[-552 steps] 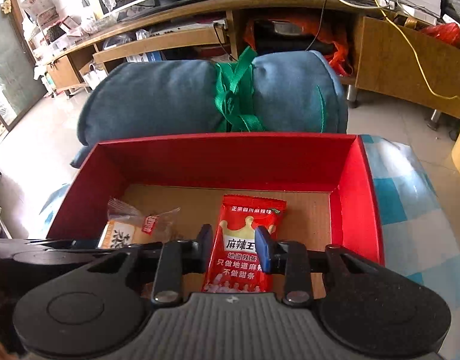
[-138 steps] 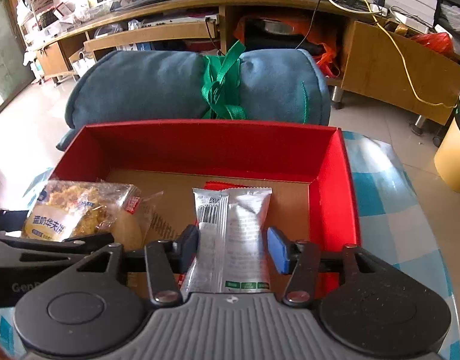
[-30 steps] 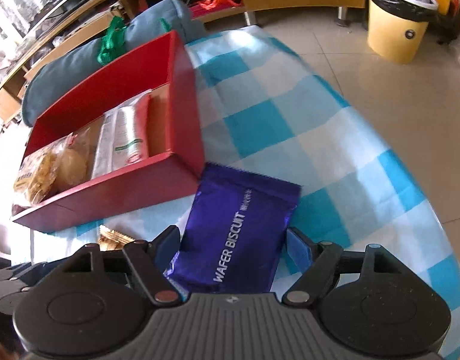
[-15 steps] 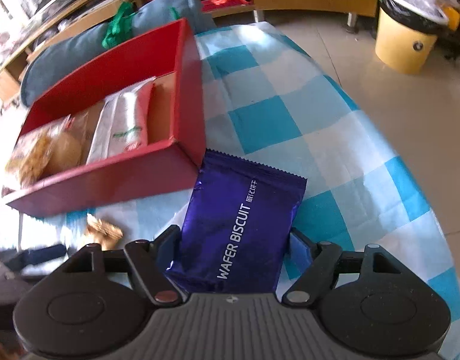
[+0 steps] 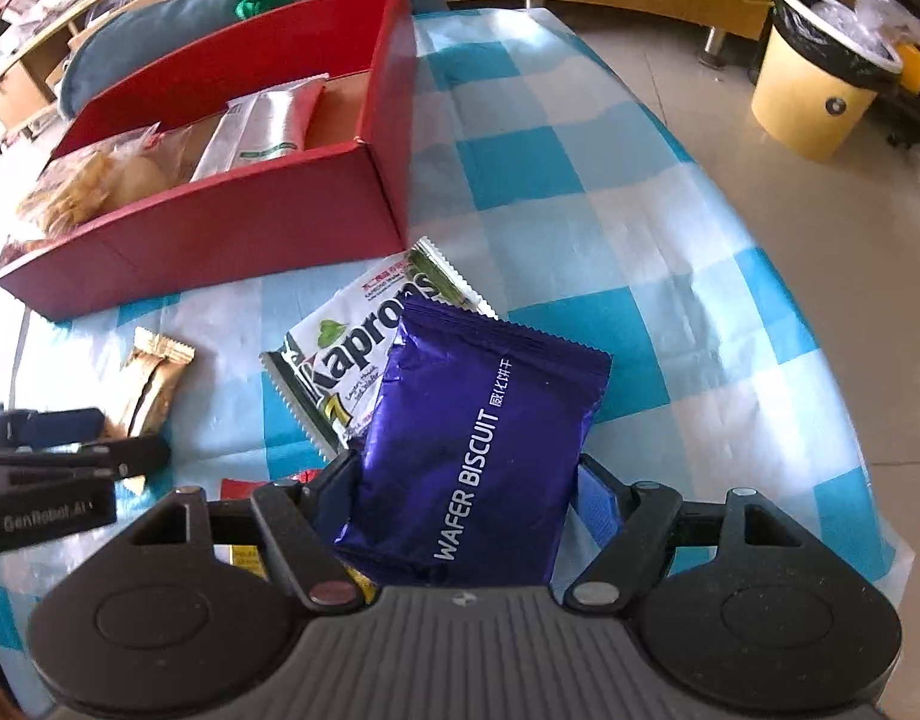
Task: Organize snacks
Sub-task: 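Close the left tool on the gold cake while the right tool grasps the purple packet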
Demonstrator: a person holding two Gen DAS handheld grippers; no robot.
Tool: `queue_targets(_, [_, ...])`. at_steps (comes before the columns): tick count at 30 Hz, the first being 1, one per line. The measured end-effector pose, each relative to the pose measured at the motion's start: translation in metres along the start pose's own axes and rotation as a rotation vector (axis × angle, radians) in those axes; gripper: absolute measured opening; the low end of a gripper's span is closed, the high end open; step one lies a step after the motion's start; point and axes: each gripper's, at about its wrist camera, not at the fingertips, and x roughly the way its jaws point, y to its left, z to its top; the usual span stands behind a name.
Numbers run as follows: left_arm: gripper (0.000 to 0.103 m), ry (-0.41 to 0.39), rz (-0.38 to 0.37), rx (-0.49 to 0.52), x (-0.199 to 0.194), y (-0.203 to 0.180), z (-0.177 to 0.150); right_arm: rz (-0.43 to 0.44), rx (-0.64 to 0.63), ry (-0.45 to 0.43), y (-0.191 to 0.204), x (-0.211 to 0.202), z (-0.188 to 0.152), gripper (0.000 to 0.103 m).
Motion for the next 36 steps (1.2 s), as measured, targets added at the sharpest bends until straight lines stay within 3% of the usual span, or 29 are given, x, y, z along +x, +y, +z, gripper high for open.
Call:
queue_targets(4, [0.091, 0.004, 0.007, -0.005, 0.008, 0.000, 0.001, -0.021, -0.018, -0.011, 0.006, 0.004, 0.002, 0.079])
queue_targets(7, [0.095, -0.011, 0.011, -0.002, 0.010, 0.002, 0.000, -0.017, -0.026, -0.020, 0.012, 0.010, 0.000, 0.100])
queue_targets(12, [0.103, -0.019, 0.018, -0.010, 0.014, 0.007, -0.003, -0.076, -0.046, -0.014, 0.021, 0.016, -0.002, 0.100])
queue_targets(18, [0.103, -0.035, 0.012, -0.003, 0.015, 0.008, -0.003, -0.086, -0.031, -0.007, 0.020, 0.017, 0.001, 0.100])
queue_targets(22, [0.103, -0.069, 0.002, -0.002, 0.014, 0.008, -0.007, -0.097, -0.013, -0.062, 0.019, 0.016, -0.005, 0.100])
queue_targets(28, [0.103, -0.081, 0.013, -0.017, 0.013, 0.008, -0.008, -0.092, -0.033, -0.035, 0.019, 0.015, -0.003, 0.100])
queue_targets(31, [0.103, -0.081, 0.015, -0.020, 0.014, 0.008, -0.007, -0.087, -0.042, -0.028, 0.019, 0.014, -0.003, 0.096])
queue_targets(33, [0.103, -0.073, 0.012, -0.017, 0.014, 0.008, -0.005, -0.092, -0.054, -0.029, 0.019, 0.010, -0.004, 0.087])
queue_targets(35, [0.103, -0.056, 0.006, -0.014, 0.014, 0.009, -0.002, -0.086, -0.065, -0.040, 0.019, 0.005, -0.005, 0.069])
queue_targets(36, [0.101, -0.049, 0.004, -0.020, 0.014, 0.010, -0.001, -0.078, -0.067, -0.042, 0.019, 0.002, -0.006, 0.067])
